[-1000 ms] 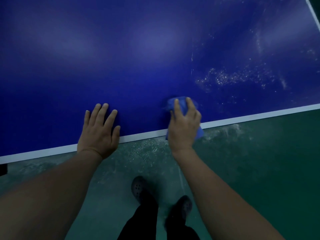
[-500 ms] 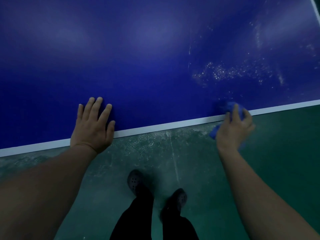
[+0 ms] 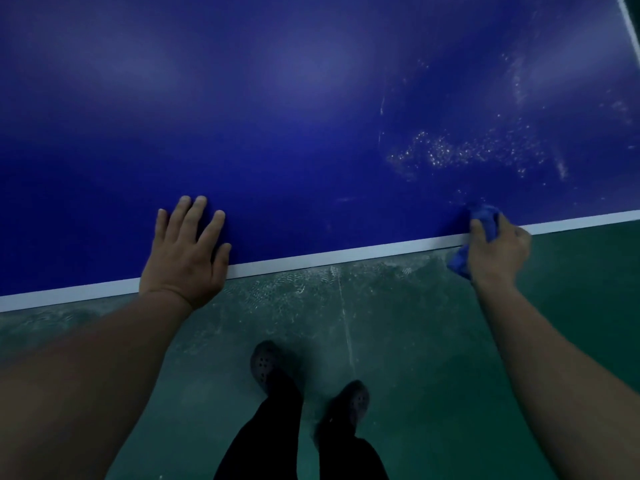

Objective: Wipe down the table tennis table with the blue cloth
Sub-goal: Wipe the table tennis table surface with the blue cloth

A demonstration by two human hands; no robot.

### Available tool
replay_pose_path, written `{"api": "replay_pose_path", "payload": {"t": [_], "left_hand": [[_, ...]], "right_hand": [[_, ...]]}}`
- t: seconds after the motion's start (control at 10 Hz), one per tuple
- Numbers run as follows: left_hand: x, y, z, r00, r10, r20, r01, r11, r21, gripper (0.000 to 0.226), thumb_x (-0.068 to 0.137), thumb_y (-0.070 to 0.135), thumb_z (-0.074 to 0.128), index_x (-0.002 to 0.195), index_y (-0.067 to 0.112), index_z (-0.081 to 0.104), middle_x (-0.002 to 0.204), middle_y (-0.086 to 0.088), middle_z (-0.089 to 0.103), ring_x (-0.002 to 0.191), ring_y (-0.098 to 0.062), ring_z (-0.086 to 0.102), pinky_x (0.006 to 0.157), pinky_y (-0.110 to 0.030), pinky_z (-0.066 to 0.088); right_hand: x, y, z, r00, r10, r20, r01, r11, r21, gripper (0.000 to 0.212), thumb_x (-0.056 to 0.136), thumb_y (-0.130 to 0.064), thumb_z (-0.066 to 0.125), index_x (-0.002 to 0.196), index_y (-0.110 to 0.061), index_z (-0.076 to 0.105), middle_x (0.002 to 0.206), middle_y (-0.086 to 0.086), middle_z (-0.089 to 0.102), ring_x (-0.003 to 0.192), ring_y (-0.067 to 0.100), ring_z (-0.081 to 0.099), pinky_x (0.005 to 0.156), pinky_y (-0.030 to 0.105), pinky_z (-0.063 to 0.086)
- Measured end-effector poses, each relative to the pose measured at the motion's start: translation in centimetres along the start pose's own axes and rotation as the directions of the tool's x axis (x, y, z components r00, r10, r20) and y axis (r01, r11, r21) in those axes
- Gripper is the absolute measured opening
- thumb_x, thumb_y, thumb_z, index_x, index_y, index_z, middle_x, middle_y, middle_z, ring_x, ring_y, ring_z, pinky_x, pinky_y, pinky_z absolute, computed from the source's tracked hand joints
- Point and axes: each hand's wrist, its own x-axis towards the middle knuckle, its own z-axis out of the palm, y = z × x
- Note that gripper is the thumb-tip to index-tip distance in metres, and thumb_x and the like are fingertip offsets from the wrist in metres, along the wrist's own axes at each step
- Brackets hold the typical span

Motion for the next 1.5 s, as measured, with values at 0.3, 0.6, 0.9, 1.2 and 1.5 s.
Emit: {"api": "replay_pose_path", "payload": {"t": [0.3,0.6,0.9,1.2,1.5], "left_hand": [[0.0,-0.1,-0.1,1.000,0.006,0.015,-0.006,1.000,0.019,0.063,0.099,0.044,0.030,0.148,0.008,0.045,0.158,-0.022,0.032,0.150,-0.039,0.020,0.122,-0.060,0.011],[0.0,-0.3,0.1,1.000,0.009,0.025,-0.010,1.000,0.028,0.062,0.099,0.046,0.029,0.148,0.009,0.044,0.159,-0.021,0.032,0.150,-0.039,0.020,0.123,-0.058,0.009],[0.0,-0.2,0.2,1.000,0.011,0.025,-0.012,1.000,0.028,0.062,0.099,0.045,0.030,0.147,0.009,0.046,0.159,-0.021,0.032,0.150,-0.040,0.021,0.122,-0.059,0.010],[-0.1,-0.2,0.1,1.000,0.010,0.024,-0.011,0.999,0.037,0.062,0.099,0.044,0.030,0.147,0.008,0.046,0.158,-0.022,0.033,0.149,-0.040,0.023,0.122,-0.059,0.010],[0.1,-0.2,0.2,1.000,0.012,0.025,-0.013,0.999,0.037,0.062,0.099,0.045,0.031,0.146,0.009,0.047,0.157,-0.022,0.034,0.149,-0.040,0.024,0.120,-0.061,0.013]], "right_hand": [[-7.4,-14.4,3.6,0.748,-0.379,0.545,0.123,0.886,0.446,0.015,0.086,-0.008,0.064,0.100,-0.012,0.069,0.093,0.006,0.073,0.083,0.024,0.069,0.074,0.040,0.057],[-1.1,-14.0,10.7,0.530,-0.790,0.308,0.833,0.554,-0.014,0.041,0.090,-0.024,0.067,0.129,-0.011,0.066,0.115,0.023,0.058,0.095,0.037,0.056,0.084,0.038,0.047],[-3.5,-10.3,11.2,0.145,-0.948,0.284,0.988,0.152,0.002,0.047,0.086,-0.033,0.064,0.130,-0.015,0.063,0.114,0.024,0.061,0.096,0.038,0.054,0.084,0.044,0.051],[-9.1,-9.5,12.3,0.063,-0.950,0.307,0.994,0.087,0.067,0.056,0.084,-0.026,0.065,0.138,-0.018,0.053,0.119,0.021,0.058,0.100,0.035,0.049,0.083,0.041,0.044],[-0.7,-18.5,14.3,0.736,-0.675,0.047,0.669,0.715,-0.203,0.058,0.098,-0.038,0.061,0.150,-0.017,0.044,0.138,0.019,0.045,0.121,0.037,0.041,0.092,0.042,0.043]]}}
